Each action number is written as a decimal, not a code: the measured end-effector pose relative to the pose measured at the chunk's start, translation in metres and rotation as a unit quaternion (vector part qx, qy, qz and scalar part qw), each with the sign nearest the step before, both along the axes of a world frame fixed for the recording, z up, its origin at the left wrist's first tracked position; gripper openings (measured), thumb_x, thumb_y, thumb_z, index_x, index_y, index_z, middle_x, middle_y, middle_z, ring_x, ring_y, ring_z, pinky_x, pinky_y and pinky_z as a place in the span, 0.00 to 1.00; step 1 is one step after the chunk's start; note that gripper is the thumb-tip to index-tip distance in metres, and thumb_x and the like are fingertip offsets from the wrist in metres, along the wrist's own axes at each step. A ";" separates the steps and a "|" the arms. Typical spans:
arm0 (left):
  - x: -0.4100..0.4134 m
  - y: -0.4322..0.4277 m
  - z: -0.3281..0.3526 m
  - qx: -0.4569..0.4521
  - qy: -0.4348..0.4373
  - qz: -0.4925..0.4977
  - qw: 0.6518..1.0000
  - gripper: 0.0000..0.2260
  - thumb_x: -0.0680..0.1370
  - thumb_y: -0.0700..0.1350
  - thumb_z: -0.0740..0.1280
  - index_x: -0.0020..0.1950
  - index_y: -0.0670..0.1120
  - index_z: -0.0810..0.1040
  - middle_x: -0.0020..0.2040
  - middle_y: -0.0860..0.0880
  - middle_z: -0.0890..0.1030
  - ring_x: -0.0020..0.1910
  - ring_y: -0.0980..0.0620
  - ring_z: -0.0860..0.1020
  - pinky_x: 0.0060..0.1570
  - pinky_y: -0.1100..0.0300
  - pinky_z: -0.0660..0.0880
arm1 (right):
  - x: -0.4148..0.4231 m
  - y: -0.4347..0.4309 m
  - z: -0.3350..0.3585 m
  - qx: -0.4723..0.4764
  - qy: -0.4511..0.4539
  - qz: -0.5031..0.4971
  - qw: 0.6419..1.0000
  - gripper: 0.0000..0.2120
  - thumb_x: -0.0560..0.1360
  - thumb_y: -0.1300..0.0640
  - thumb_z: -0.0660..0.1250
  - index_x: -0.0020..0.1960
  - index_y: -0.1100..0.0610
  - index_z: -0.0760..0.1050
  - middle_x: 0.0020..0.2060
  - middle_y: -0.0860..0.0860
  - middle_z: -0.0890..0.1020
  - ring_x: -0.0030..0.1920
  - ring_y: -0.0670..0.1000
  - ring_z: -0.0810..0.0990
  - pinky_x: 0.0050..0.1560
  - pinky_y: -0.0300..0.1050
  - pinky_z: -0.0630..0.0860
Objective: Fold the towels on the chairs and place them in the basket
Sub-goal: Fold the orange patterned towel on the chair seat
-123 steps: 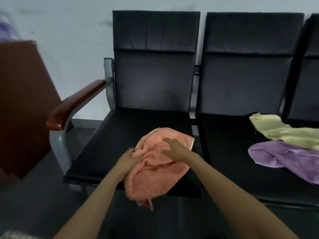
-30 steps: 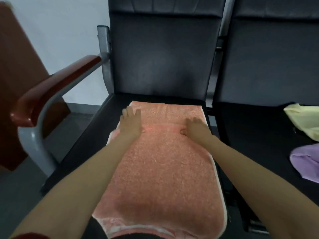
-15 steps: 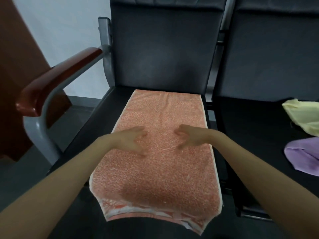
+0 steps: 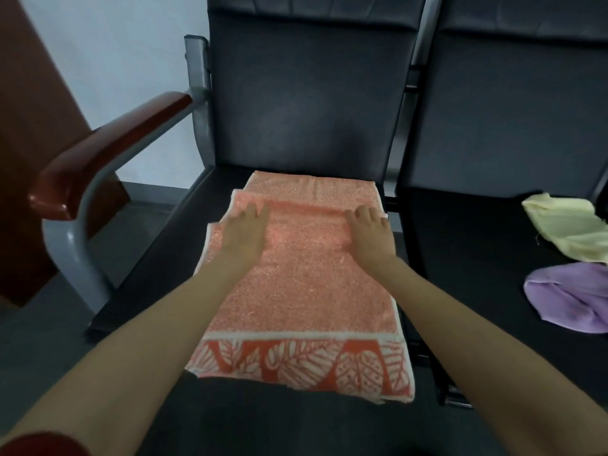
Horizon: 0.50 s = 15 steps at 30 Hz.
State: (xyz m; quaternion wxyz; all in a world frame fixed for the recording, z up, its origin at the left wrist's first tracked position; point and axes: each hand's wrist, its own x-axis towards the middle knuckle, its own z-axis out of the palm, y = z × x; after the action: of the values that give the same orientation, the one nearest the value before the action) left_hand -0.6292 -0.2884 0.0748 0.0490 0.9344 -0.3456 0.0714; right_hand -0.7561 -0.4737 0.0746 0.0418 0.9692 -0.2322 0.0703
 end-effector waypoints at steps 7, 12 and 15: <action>-0.022 0.048 -0.004 0.017 0.177 -0.092 0.980 0.17 0.78 0.57 0.63 0.61 0.49 0.72 0.55 0.49 0.78 0.49 0.51 0.76 0.51 0.54 0.75 | -0.043 0.034 -0.009 0.177 0.037 0.081 0.980 0.15 0.79 0.51 0.61 0.62 0.57 0.72 0.58 0.53 0.72 0.60 0.55 0.70 0.58 0.48 0.70; -0.016 0.071 -0.002 0.126 0.304 -0.144 0.933 0.35 0.75 0.63 0.64 0.77 0.54 0.55 0.78 0.54 0.50 0.77 0.52 0.49 0.74 0.54 0.48 | -0.047 0.027 0.016 0.275 0.217 0.076 0.933 0.40 0.72 0.41 0.69 0.77 0.50 0.55 0.74 0.50 0.56 0.74 0.55 0.56 0.72 0.56 0.61; -0.009 0.051 -0.001 0.152 0.281 -0.116 0.941 0.35 0.78 0.63 0.59 0.79 0.52 0.49 0.78 0.53 0.44 0.77 0.51 0.45 0.74 0.54 0.43 | -0.027 0.010 0.020 0.277 0.287 0.061 0.915 0.45 0.71 0.44 0.71 0.78 0.51 0.48 0.77 0.51 0.48 0.76 0.56 0.51 0.74 0.56 0.56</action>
State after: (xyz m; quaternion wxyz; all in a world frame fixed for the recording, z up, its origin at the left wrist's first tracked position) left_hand -0.6385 -0.2375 0.0734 0.0098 0.8663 -0.4303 -0.2534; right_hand -0.7834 -0.4639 0.0942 -0.1677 0.9329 -0.1609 -0.2751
